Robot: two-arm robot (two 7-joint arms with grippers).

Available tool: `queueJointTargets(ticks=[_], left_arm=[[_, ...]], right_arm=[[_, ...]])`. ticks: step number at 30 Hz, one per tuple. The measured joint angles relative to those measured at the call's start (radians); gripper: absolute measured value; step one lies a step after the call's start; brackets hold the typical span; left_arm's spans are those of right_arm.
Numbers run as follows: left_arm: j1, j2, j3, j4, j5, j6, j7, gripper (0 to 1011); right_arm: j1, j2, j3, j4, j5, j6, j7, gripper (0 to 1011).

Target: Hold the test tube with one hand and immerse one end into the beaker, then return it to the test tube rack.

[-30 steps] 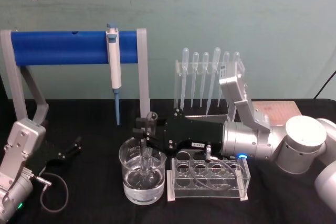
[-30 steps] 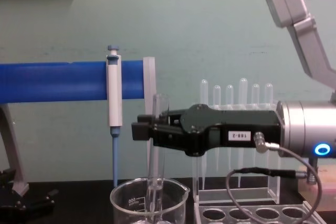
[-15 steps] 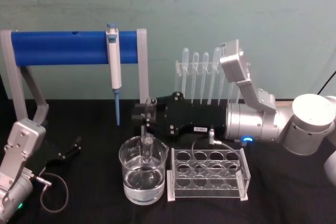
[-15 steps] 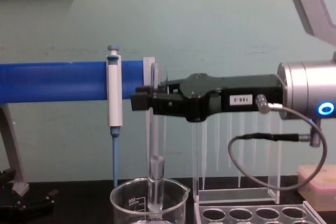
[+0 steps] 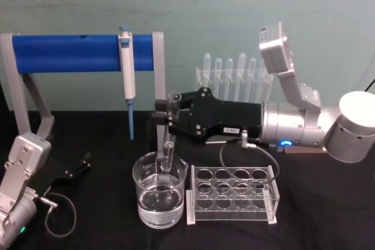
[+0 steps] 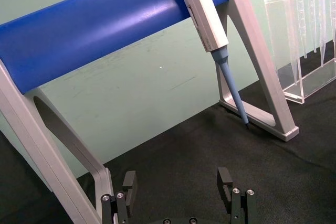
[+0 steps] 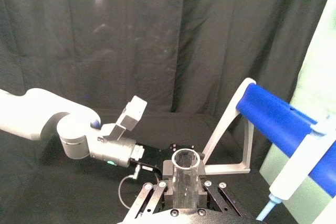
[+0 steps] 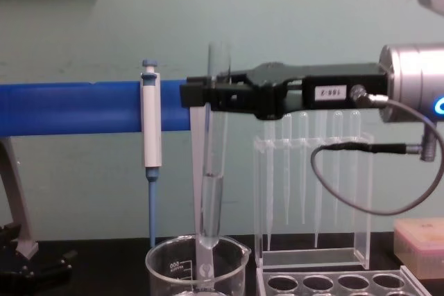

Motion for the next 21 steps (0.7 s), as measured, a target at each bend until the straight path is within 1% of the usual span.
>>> queueJointTargets(ticks=[4,7,9,10,11,12,13,14,17,18,21], left_arm=[[0.000,0.000,0.000,0.000,0.000,0.000,0.000,1000],[0.000,0.000,0.000,0.000,0.000,0.000,0.000,1000],[0.000,0.000,0.000,0.000,0.000,0.000,0.000,1000],[0.000,0.000,0.000,0.000,0.000,0.000,0.000,1000],[0.000,0.000,0.000,0.000,0.000,0.000,0.000,1000],[0.000,0.000,0.000,0.000,0.000,0.000,0.000,1000],[0.000,0.000,0.000,0.000,0.000,0.000,0.000,1000],[0.000,0.000,0.000,0.000,0.000,0.000,0.000,1000],[0.000,0.000,0.000,0.000,0.000,0.000,0.000,1000],[0.000,0.000,0.000,0.000,0.000,0.000,0.000,1000],[0.000,0.000,0.000,0.000,0.000,0.000,0.000,1000]], right_arm=[[-0.001,0.025,0.008,-0.042,0.009,0.014,-0.013,224],[-0.009,0.056,0.019,-0.089,0.018,0.030,-0.030,224],[-0.014,0.069,0.023,-0.107,0.023,0.035,-0.038,224],[-0.022,0.083,0.028,-0.127,0.027,0.040,-0.045,224],[-0.022,0.083,0.028,-0.127,0.027,0.040,-0.045,224],[-0.032,0.099,0.033,-0.148,0.033,0.044,-0.053,224],[-0.036,0.105,0.036,-0.156,0.034,0.045,-0.055,224],[-0.048,0.122,0.043,-0.175,0.039,0.045,-0.063,224],[-0.069,0.149,0.058,-0.207,0.047,0.045,-0.077,224],[-0.086,0.167,0.068,-0.227,0.052,0.044,-0.085,224],[-0.124,0.200,0.090,-0.258,0.065,0.034,-0.101,224]])
